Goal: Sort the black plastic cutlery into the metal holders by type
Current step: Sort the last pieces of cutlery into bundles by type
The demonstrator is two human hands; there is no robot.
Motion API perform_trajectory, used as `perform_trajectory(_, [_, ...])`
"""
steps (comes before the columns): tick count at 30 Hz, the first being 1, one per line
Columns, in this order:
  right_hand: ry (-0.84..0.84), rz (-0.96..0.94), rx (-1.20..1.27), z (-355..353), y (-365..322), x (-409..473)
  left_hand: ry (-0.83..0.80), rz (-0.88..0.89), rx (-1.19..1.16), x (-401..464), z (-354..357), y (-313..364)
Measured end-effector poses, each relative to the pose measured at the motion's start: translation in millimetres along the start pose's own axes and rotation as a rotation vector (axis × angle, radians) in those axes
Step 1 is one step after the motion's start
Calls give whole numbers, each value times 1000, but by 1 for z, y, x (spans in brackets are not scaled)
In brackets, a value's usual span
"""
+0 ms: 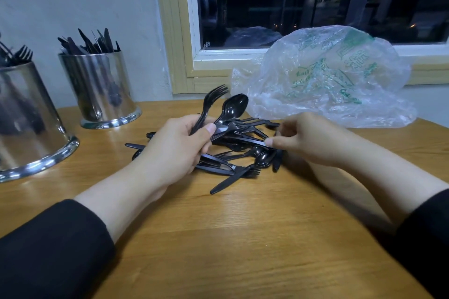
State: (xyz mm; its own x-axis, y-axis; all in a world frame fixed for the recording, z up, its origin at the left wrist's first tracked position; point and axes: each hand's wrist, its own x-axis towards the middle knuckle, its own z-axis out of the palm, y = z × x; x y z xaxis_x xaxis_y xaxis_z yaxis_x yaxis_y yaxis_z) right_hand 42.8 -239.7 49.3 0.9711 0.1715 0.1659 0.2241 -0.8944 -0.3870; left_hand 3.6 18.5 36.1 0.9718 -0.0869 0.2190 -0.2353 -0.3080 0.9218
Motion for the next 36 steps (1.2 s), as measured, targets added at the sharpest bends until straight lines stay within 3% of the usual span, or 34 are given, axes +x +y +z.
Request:
perform_trajectory(6, [-103,-13,-135,6,-9,-4,13,46,-4,4,-1,0])
perform_trajectory(14, [-118,-97,-7,2,-5,-1,-5,49,-18,2,-2,2])
perform_trajectory(17, [-64,-174,145,-10,-4,-4,22,62,13,4,-3,1])
perform_trajectory(23, [199,-332,448,-15,-14,-10,15,174,306,2,-4,1])
perform_trajectory(28, [261,-344,404,-9,-13,-6,-78,125,177,-4,1,6])
perform_trajectory(36, [321,-354,560,-1,-18,-3,-189,148,119,-8,7,9])
